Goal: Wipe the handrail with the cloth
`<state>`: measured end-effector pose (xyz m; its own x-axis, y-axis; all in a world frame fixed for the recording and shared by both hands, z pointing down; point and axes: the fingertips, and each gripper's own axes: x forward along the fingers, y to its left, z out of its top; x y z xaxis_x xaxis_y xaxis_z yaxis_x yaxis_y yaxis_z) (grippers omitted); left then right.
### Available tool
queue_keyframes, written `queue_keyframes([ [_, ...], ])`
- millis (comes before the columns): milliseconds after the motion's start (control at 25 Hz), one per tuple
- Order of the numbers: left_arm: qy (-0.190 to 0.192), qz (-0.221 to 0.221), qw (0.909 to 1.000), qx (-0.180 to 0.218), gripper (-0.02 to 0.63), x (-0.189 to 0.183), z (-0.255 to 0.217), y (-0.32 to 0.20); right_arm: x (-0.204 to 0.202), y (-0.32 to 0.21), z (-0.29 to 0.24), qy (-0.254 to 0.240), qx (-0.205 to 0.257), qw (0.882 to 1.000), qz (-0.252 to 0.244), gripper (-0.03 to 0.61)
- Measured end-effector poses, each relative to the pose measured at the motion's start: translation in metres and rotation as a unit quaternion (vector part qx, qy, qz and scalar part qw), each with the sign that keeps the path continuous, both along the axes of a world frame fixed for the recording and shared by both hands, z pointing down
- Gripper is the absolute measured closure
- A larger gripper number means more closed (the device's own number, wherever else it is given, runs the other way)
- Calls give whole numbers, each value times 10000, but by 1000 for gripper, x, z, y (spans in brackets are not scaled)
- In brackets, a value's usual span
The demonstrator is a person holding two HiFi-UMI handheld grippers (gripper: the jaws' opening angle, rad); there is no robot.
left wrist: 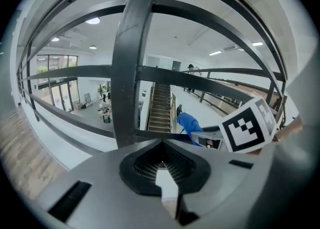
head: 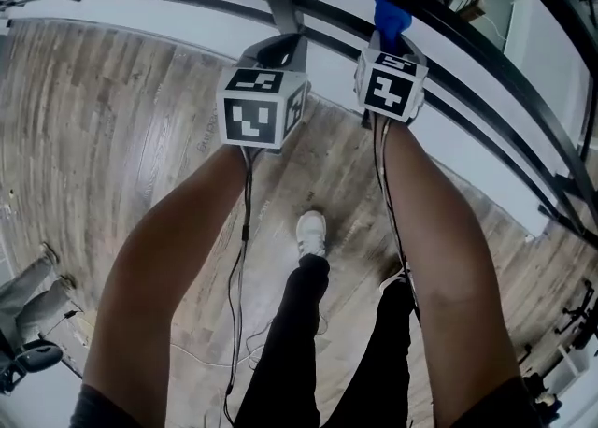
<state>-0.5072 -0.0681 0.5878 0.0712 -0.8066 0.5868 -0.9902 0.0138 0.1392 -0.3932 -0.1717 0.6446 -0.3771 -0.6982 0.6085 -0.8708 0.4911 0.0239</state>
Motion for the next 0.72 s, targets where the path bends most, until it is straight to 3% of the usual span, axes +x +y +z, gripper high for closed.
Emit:
queue_keyframes([
  [720,122,902,9958,-131,609,235,7,-41,275,-9,0,184,-69,9960,870,474],
])
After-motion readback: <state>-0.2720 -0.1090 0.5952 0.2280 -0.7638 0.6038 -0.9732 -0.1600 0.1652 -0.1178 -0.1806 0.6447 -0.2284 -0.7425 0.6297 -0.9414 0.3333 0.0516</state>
